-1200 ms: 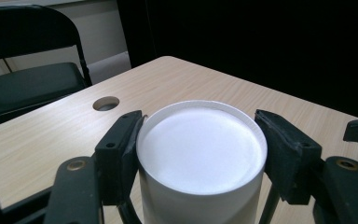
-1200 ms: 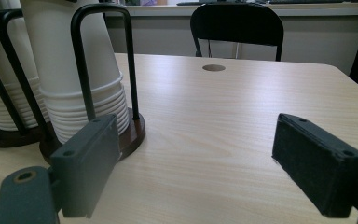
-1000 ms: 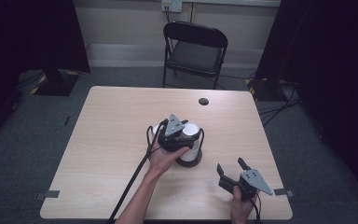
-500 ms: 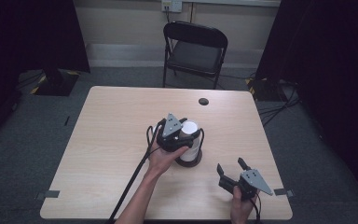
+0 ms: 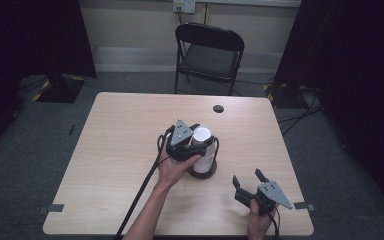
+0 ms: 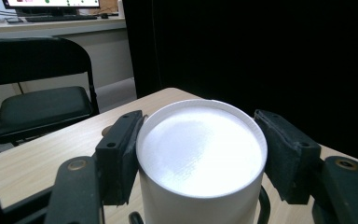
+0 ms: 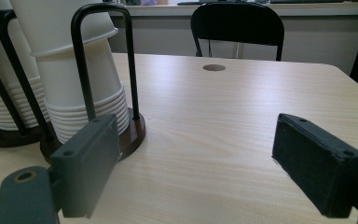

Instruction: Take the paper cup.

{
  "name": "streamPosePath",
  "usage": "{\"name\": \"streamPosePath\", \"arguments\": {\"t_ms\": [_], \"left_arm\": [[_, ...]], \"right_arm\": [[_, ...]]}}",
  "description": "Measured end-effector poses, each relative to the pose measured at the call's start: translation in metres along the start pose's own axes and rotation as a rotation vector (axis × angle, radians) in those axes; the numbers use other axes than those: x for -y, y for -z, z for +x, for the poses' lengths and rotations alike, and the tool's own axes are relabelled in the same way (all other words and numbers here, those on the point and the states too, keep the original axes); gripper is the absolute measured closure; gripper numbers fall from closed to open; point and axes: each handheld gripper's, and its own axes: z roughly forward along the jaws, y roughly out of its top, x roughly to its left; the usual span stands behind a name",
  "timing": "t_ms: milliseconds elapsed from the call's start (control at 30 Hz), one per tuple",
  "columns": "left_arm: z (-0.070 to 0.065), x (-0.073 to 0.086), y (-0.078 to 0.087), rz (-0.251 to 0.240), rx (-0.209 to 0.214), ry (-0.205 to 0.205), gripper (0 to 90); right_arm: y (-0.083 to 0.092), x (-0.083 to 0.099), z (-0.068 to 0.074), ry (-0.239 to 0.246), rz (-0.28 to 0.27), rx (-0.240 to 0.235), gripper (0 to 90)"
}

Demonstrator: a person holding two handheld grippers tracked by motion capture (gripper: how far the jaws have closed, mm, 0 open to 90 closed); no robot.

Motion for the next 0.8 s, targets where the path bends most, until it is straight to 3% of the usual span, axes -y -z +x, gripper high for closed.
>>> {"name": "streamPosePath", "arguments": {"t_ms": [800], "left_arm": [[0.001, -0.011, 0.012, -0.051, 0.001, 0.016, 35.1]], "right_arm": [[0.0, 0.0, 0.0, 0.0, 0.002, 0.0, 14.0]]}}
